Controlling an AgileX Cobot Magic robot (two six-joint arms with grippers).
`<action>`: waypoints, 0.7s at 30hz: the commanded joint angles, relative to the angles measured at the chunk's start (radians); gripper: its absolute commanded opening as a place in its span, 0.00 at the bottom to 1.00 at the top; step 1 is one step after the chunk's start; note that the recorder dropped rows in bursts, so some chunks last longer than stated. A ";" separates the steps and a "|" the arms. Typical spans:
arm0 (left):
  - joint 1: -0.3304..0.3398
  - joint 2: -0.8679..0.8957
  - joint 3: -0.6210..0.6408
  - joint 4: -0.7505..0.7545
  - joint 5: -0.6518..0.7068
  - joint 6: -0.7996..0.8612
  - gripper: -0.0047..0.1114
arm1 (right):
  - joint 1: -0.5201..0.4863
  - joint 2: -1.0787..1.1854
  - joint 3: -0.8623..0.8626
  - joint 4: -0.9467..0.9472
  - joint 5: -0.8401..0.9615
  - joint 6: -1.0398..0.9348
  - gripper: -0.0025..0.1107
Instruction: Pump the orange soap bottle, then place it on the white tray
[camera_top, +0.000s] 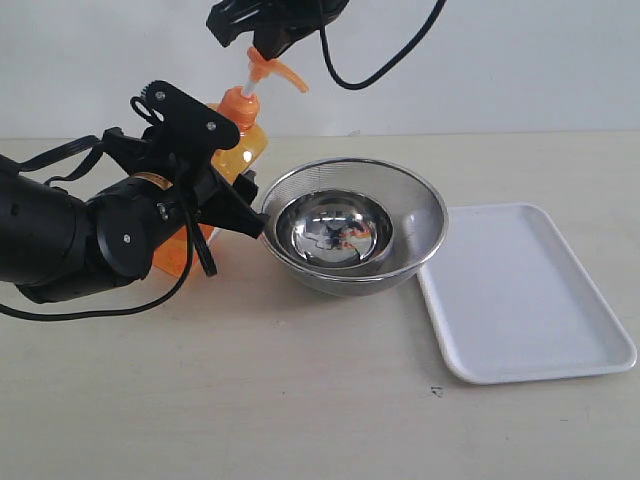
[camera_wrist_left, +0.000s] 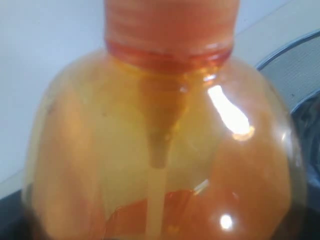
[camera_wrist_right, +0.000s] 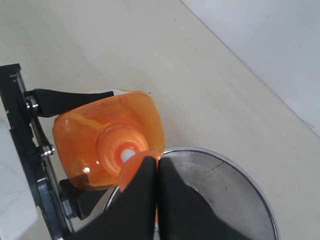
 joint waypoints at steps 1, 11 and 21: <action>-0.006 0.003 0.009 -0.016 0.063 -0.039 0.08 | 0.001 0.043 0.022 0.021 0.070 -0.004 0.02; -0.006 0.003 0.009 -0.016 0.063 -0.039 0.08 | 0.001 0.043 0.022 0.021 0.070 -0.004 0.02; -0.006 0.003 0.009 -0.016 0.063 -0.039 0.08 | 0.001 0.010 0.022 -0.030 0.005 -0.007 0.02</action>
